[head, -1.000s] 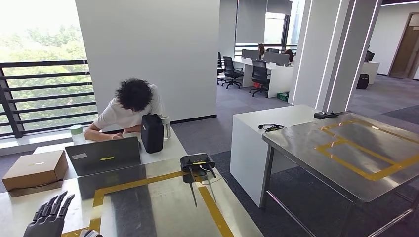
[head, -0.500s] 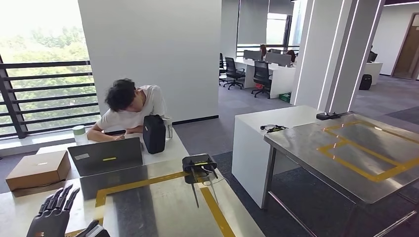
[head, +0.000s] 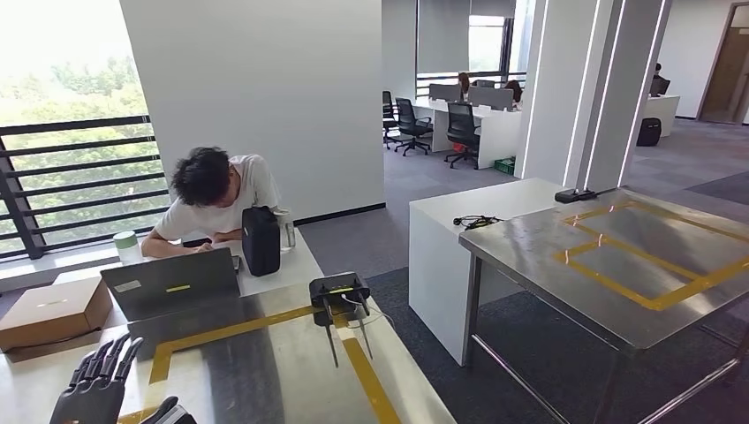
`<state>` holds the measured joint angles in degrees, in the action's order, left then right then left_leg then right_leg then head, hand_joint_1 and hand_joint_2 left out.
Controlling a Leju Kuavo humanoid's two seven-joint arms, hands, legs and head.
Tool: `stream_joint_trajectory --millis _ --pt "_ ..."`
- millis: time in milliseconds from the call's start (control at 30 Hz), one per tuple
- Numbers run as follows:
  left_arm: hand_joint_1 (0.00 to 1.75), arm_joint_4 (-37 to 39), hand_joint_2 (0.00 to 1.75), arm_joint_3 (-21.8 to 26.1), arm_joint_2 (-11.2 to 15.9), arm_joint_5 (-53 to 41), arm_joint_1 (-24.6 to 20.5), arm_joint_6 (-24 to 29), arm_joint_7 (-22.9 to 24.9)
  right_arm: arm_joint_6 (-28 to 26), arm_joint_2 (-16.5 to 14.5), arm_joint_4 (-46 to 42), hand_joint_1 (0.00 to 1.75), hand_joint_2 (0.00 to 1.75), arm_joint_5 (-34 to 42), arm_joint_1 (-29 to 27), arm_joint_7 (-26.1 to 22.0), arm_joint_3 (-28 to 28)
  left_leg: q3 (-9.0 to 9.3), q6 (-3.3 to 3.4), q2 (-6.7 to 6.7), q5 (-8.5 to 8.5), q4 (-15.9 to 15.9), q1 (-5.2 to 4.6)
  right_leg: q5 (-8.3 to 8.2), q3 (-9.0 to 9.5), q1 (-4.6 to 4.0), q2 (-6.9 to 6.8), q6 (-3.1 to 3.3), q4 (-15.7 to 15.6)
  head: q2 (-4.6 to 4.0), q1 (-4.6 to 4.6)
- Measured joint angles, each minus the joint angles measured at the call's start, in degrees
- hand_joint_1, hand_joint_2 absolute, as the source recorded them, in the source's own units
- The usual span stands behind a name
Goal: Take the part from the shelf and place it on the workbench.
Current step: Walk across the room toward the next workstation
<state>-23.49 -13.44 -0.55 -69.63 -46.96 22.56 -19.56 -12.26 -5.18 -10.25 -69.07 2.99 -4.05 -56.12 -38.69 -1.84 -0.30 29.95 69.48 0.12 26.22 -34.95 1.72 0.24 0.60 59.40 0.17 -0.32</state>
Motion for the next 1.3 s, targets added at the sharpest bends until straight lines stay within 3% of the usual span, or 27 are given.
stream_joint_trajectory --millis 67,100,233,300,367,400,433,467,567,600,667,733,767,833,900,933,967,1000,1067,1100,1133,1233,1300 --pt "0.00 -0.1 0.00 0.0 0.0 0.0 -0.2 0.3 0.0 0.0 0.0 0.0 0.00 0.00 0.0 0.0 0.0 -0.2 4.34 0.52 -0.01 -2.28 -7.7 -0.16 -0.25 -0.12 -0.07 0.00 -0.43 0.0 0.00 -0.02" --pt "0.00 -0.1 0.00 0.0 -0.1 0.0 -0.3 0.4 0.0 0.0 0.0 0.0 0.00 0.00 0.0 0.1 0.0 -0.3 5.46 0.80 -0.04 -2.73 -9.9 -0.31 -0.44 -0.22 -0.11 0.01 -0.74 0.0 0.00 0.00" --pt "0.00 -0.2 0.00 0.0 -0.1 0.0 -0.4 0.7 0.0 0.0 -0.2 0.0 0.00 0.00 0.0 0.0 -0.1 -0.7 5.58 2.28 0.00 -3.67 -11.1 -0.48 -0.67 -0.60 -0.06 0.01 -2.13 -0.1 0.00 0.11" --pt "0.00 -0.3 0.00 0.0 -0.2 0.0 -0.4 0.8 0.0 -0.1 -0.2 0.0 0.00 0.00 -0.1 0.0 -0.2 -0.8 5.25 3.17 0.13 -4.42 -11.6 -0.23 2.29 -2.07 -0.06 -0.01 -2.51 3.6 0.00 0.24" --pt "0.00 -0.3 0.00 0.0 -0.2 0.1 -0.3 0.9 -0.1 -0.1 -0.1 0.0 0.00 0.00 -0.2 0.1 -0.3 -0.8 4.47 3.61 0.18 -4.92 -11.6 -0.34 6.73 -4.90 -0.17 -0.02 -2.74 10.9 0.00 0.36" --pt "0.00 -0.2 0.00 0.0 -0.2 0.2 -0.1 0.9 -0.1 -0.1 -0.1 0.0 0.00 0.00 -0.3 0.1 -0.4 -0.8 4.02 3.68 0.19 -5.16 -11.5 -0.41 8.09 -5.97 -0.19 -0.02 -2.82 14.0 0.00 0.37" --pt "0.00 -0.2 0.00 0.0 -0.1 0.3 0.0 0.9 -0.1 0.0 -0.1 0.0 0.00 0.00 -0.4 0.1 -0.4 -0.8 3.58 3.66 0.18 -5.40 -11.4 -0.46 8.35 -6.09 -0.21 -0.02 -2.84 15.3 0.00 0.38" --pt "0.00 -0.2 0.00 0.0 -0.1 0.4 0.1 0.9 -0.1 0.0 -0.1 0.0 0.00 0.00 -0.5 0.1 -0.4 -0.8 3.15 3.59 0.17 -5.62 -11.2 -0.48 7.60 -5.06 -0.21 -0.03 -2.79 14.3 0.00 0.39" --pt "0.00 -0.3 0.00 0.1 0.1 0.5 0.2 1.0 -0.1 0.2 0.1 0.0 0.00 0.00 -0.8 0.2 0.0 -0.8 2.13 3.03 0.16 -6.16 -10.6 -0.51 4.01 1.86 -0.37 -0.06 -2.26 3.5 0.00 0.43" --pt "0.00 -0.3 0.00 0.1 0.2 0.5 0.2 1.0 -0.2 0.4 0.1 0.0 0.00 0.00 -0.8 0.3 0.4 -0.8 1.95 2.74 0.15 -6.34 -10.4 -0.55 3.40 3.13 -0.51 -0.05 -1.98 1.3 0.00 0.42" --pt "0.00 -0.3 0.87 0.1 0.3 0.5 0.1 1.0 -0.2 1.1 0.2 0.0 0.00 0.00 -0.7 0.3 1.9 -0.9 1.75 1.98 0.11 -6.89 -10.4 -0.62 2.82 3.27 -0.83 0.01 -1.33 0.6 0.00 0.39" --pt "0.00 -0.3 1.75 0.1 0.4 0.5 0.1 0.8 -0.3 2.4 0.4 0.0 0.00 0.00 -0.2 0.4 3.7 -1.1 1.29 1.22 0.07 -6.94 -10.3 -0.63 2.26 2.86 -0.58 -0.10 -0.48 -0.1 0.00 0.33" --pt "0.00 -0.3 1.75 0.1 0.4 0.5 0.1 0.7 -0.3 3.5 0.6 0.0 0.00 0.00 0.4 0.4 4.7 -1.3 0.76 0.89 0.06 -5.98 -9.4 -0.59 1.80 2.57 -0.42 -0.18 -0.05 -0.3 0.00 0.25" --pt "0.00 -0.2 1.75 0.1 0.5 0.5 0.0 0.4 -0.4 6.5 0.9 0.0 0.00 0.00 2.1 0.4 6.7 -2.1 -1.28 0.32 0.06 -1.85 -4.2 -0.36 0.91 1.74 -0.25 -0.31 0.51 -0.5 0.00 0.11" --pt "0.00 -0.2 1.75 0.1 0.5 0.5 0.2 0.0 -0.4 9.7 1.3 0.0 0.00 0.00 4.8 0.4 8.8 -3.6 -3.41 -0.14 0.07 2.30 3.2 -0.12 0.10 0.60 -0.25 -0.33 0.59 -0.5 0.00 0.04" --pt "0.00 -0.1 1.75 0.1 0.5 0.6 0.3 -0.1 -0.5 11.0 1.5 0.0 0.00 0.00 6.3 0.4 9.6 -4.5 -3.53 -0.26 0.07 3.08 5.1 -0.03 -0.32 0.03 -0.25 -0.33 0.54 -0.5 0.00 0.03" --pt "0.00 -0.1 1.75 0.1 0.6 0.6 0.4 -0.2 -0.5 12.3 1.7 0.0 0.00 0.00 8.0 0.4 10.3 -5.6 -2.54 -0.26 0.07 2.79 4.9 0.03 -0.73 -0.50 -0.24 -0.33 0.44 -0.4 0.00 0.02" --pt "0.00 -0.1 1.75 0.1 0.6 0.8 0.4 -0.2 -0.6 13.6 2.0 0.0 0.00 0.00 9.6 0.5 10.8 -6.8 -0.41 -0.15 0.07 1.70 2.5 0.06 -1.10 -0.94 -0.24 -0.32 0.31 -0.4 0.00 0.01" --pt "0.00 -0.2 1.75 0.1 0.6 1.1 0.4 -0.2 -0.9 16.2 2.2 0.0 0.00 0.00 12.5 0.6 12.0 -9.4 5.48 0.32 0.06 -0.17 -5.7 -0.04 -1.78 -1.57 -0.27 -0.29 -0.12 -0.4 0.00 0.01" --pt "0.00 -0.4 1.75 0.1 0.7 1.2 0.4 -0.2 -1.1 17.6 2.3 0.0 0.00 0.00 13.6 0.7 12.8 -10.7 7.47 0.61 0.04 -0.69 -8.7 -0.20 -2.10 -1.71 -0.28 -0.27 -0.43 -0.4 0.00 0.07" --pt "0.00 -0.5 1.75 0.1 0.8 1.3 0.4 -0.2 -1.3 19.1 2.4 0.0 0.00 0.00 14.3 0.8 13.6 -11.8 8.47 0.92 0.03 -0.76 -10.5 -0.37 -2.44 -1.78 -0.27 -0.24 -0.78 -0.4 0.00 0.09" --pt "0.00 -0.6 1.75 0.1 1.1 1.5 0.6 -0.2 -1.7 22.8 2.3 0.0 0.00 0.00 15.7 0.8 16.3 -14.2 8.01 2.09 0.07 -1.37 -11.4 -0.58 -3.20 -1.89 -0.13 -0.14 -1.98 -0.7 0.01 0.12" --pt "0.00 -0.7 1.75 0.1 1.2 1.6 0.7 -0.2 -1.8 24.6 2.1 0.0 0.00 0.00 16.4 0.7 18.0 -15.3 7.62 3.13 0.21 -2.46 -11.9 -0.34 -0.78 -2.98 -0.15 -0.09 -2.43 1.8 0.00 0.26"
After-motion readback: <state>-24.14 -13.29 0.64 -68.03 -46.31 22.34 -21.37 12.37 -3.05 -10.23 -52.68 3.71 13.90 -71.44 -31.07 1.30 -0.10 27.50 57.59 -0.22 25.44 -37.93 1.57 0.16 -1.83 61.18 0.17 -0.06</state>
